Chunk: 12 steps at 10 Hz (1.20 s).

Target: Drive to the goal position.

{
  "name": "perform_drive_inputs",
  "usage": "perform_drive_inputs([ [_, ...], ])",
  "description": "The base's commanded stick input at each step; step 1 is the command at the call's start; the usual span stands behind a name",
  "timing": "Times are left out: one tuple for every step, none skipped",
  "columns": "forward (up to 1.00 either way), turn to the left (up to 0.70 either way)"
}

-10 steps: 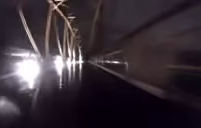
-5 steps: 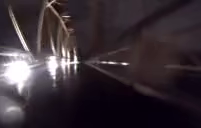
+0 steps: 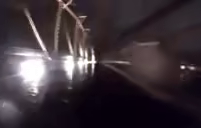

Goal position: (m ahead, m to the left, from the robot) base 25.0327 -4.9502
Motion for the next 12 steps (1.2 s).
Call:
perform_drive_inputs([
  [1.0, 0.0],
  [1.0, 0.0],
  [1.0, 0.0],
  [1.0, 0.0],
  [1.0, 0.0],
  [1.0, 0.0],
  [1.0, 0.0],
  [1.0, 0.0],
  [1.0, -0.03],
  [1.0, -0.25],
  [1.0, -0.35],
  [1.0, -0.4],
])
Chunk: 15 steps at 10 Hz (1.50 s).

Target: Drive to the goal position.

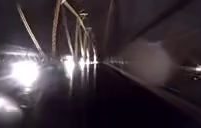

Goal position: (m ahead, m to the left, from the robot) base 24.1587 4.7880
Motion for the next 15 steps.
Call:
perform_drive_inputs([
  [1.0, -0.1],
  [1.0, -0.03],
  [1.0, 0.0],
  [1.0, -0.02],
  [1.0, 0.0],
  [1.0, 0.0],
  [1.0, 0.0],
  [1.0, -0.01],
  [1.0, -0.02],
  [1.0, -0.02],
  [1.0, -0.28],
  [1.0, -0.04],
  [1.0, 0.22],
  [1.0, 0.21],
  [1.0, 0.1],
])
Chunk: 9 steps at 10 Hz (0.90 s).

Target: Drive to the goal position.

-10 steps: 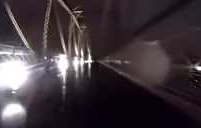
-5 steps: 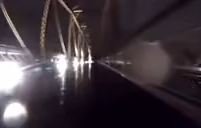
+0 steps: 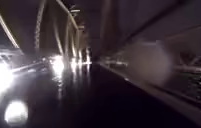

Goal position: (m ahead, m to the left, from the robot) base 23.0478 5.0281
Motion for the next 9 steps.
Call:
perform_drive_inputs([
  [1.0, 0.02],
  [1.0, -0.01],
  [1.0, -0.03],
  [1.0, -0.03],
  [1.0, -0.03],
  [1.0, -0.04],
  [1.0, -0.04],
  [1.0, -0.04],
  [1.0, -0.04],
])
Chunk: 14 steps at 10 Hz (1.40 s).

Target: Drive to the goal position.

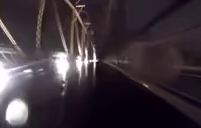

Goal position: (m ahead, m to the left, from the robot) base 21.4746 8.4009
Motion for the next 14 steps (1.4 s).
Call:
perform_drive_inputs([
  [1.0, -0.03],
  [1.0, 0.0],
  [1.0, 0.0],
  [1.0, 0.0],
  [1.0, 0.0],
  [1.0, 0.0],
  [1.0, 0.0],
  [1.0, 0.0],
  [1.0, 0.0],
  [1.0, 0.0],
  [1.0, 0.0],
  [1.0, 0.0],
  [1.0, 0.0],
  [1.0, 0.0],
])
